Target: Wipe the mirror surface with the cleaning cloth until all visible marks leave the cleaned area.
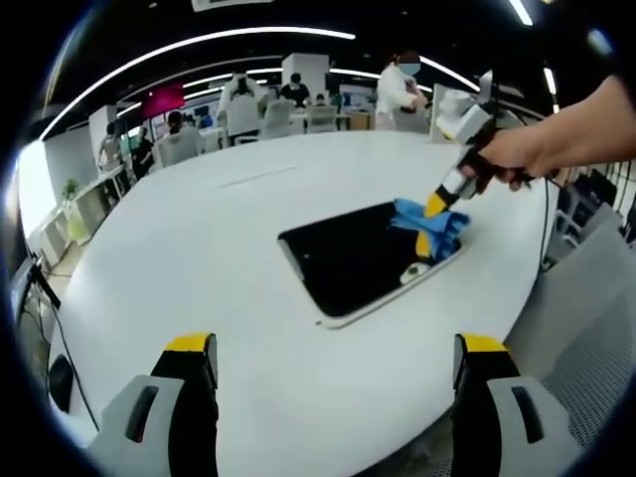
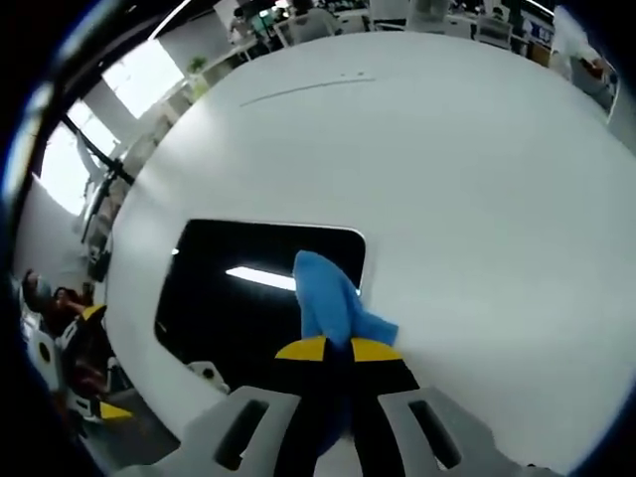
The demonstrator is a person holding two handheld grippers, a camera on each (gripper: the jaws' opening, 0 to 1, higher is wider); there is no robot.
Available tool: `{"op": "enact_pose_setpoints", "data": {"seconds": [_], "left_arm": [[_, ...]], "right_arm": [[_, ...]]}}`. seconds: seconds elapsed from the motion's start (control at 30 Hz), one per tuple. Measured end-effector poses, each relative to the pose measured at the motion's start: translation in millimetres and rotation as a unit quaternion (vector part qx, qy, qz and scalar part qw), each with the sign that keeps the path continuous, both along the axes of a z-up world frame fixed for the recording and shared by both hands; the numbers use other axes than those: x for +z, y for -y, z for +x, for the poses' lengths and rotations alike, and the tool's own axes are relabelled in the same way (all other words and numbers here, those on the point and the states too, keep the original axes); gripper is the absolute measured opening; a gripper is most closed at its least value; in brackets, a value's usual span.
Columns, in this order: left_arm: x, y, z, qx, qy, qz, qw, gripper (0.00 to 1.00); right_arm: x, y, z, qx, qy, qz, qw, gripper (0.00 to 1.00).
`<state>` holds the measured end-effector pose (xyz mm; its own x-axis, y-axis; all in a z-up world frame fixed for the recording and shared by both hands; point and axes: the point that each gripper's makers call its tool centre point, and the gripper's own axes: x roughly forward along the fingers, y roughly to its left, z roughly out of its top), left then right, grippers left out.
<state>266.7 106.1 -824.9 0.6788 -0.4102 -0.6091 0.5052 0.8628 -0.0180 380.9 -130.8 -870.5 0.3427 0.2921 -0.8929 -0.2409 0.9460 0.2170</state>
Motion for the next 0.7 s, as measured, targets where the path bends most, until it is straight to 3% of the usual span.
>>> {"op": "enact_pose_setpoints", "data": {"seconds": [0.43,0.7], "left_arm": [[2.1,4.8,-0.3,-0.006,0.002,-0.008,1.0000,0.98],[-0.6,7.4,-2.9,-0.008,-0.011,-0.018,0.9997,0.99]], "right_arm": [[1.1,-1.0,-1.7,0.006,0.036,-0.029,0.9989,0.03],[2.0,-0.5,-1.6,-0.005,0.036,-0.032,0.9988,0.02]]}}
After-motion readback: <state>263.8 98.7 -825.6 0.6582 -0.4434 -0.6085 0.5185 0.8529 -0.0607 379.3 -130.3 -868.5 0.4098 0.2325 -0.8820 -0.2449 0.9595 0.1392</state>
